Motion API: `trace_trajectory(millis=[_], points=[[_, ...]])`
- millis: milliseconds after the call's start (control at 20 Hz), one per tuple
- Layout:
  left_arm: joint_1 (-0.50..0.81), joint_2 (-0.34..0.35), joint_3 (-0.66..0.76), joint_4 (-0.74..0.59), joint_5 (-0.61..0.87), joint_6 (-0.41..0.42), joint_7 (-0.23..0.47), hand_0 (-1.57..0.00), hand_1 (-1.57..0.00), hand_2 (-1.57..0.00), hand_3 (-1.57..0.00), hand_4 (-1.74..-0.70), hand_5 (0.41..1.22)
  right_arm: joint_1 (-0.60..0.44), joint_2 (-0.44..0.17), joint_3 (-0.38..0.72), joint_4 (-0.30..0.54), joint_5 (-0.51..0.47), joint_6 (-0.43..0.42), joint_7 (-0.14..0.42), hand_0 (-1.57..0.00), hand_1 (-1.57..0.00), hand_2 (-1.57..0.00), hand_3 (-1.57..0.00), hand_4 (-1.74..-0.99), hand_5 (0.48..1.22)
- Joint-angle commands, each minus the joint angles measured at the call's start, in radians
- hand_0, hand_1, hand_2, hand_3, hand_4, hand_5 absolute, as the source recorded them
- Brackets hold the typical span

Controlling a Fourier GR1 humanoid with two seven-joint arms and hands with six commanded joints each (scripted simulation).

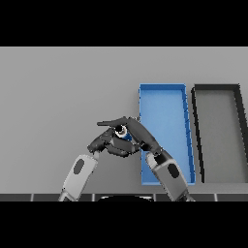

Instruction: Pick up the blue pipe and place it into the blue bin.

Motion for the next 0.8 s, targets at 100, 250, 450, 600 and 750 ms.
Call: trace_trajectory(millis=[100,250,450,600,750], points=[[-0.006,0.006,0.004,0.014,0.002,-0.008,0.005,-0.02,-0.01,-0.01,-0.01,-0.91,0.470,-0.067,0.017,-0.064,-0.041,-0.090,-0.035,0.078,-1.57,-1.57,-1.57,-1.57,-1.741,1.221],[-0.005,0.010,0.005,0.010,0.008,-0.018,0.009,-0.01,-0.01,-0.01,-0.01,-0.91,0.450,-0.186,-0.023,-0.146,-0.042,-0.189,-0.075,0.138,-1.57,-1.57,-1.57,-1.57,-1.741,1.221],[-0.005,0.001,0.003,0.014,0.004,-0.013,0.024,0.00,0.00,0.00,0.00,-0.91,0.435,-0.390,-0.159,-0.273,-0.014,-0.324,-0.147,0.136,-1.57,-1.57,-1.57,-1.57,-1.741,1.221],[0.006,0.010,0.001,-0.002,0.003,-0.016,0.031,0.00,0.00,0.00,0.00,-0.90,0.430,-0.466,-0.312,-0.346,0.021,-0.317,-0.257,0.140,-1.57,-1.57,-1.57,-1.57,-1.741,1.221],[0.001,0.014,0.007,0.009,0.001,-0.013,0.030,0.00,0.00,0.00,0.00,-0.89,0.421,-0.452,-0.442,-0.384,0.065,-0.371,-0.323,0.141,-1.57,-1.57,-1.57,-1.57,-1.741,1.221]])
